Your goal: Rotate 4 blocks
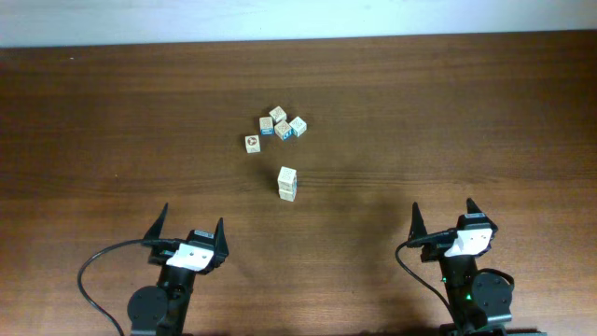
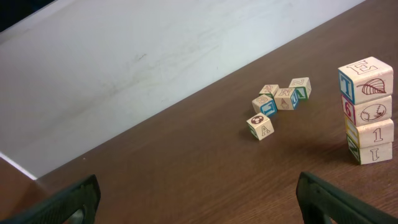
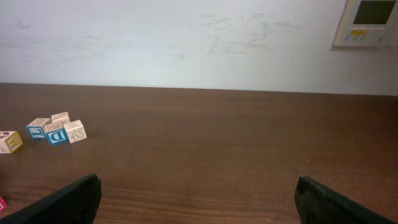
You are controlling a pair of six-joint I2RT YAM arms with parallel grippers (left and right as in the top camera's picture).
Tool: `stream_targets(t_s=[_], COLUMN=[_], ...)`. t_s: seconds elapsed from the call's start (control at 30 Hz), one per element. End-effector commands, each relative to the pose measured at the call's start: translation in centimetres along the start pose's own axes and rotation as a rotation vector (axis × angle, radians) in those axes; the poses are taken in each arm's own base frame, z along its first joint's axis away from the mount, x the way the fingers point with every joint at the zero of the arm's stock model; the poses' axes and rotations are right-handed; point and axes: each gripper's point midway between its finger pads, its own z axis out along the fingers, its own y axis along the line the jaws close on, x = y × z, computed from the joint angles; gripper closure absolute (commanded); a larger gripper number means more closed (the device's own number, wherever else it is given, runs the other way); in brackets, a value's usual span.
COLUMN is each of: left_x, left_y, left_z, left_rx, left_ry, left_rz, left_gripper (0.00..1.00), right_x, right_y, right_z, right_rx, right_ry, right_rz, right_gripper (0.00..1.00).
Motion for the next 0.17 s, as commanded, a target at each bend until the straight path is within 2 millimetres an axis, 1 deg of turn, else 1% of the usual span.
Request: stream_targets(t_s=[0.0, 0.13], left_x=[0.03, 0.03], left_y=[-0.21, -0.21], left_z=[0.01, 0.01], left_rx=[0.006, 0.006], left_ry=[-0.007, -0.007], left_rz=[0.014, 0.014], left_gripper=[0.01, 0.01], right_x=[0.30, 0.30], right_y=[-0.13, -0.13], right_z=[0.01, 0.01], right_rx=[0.005, 0.005], right_ry=[0.005, 0.005], right_rz=[0.001, 0.001], right_gripper=[0.02, 0.02])
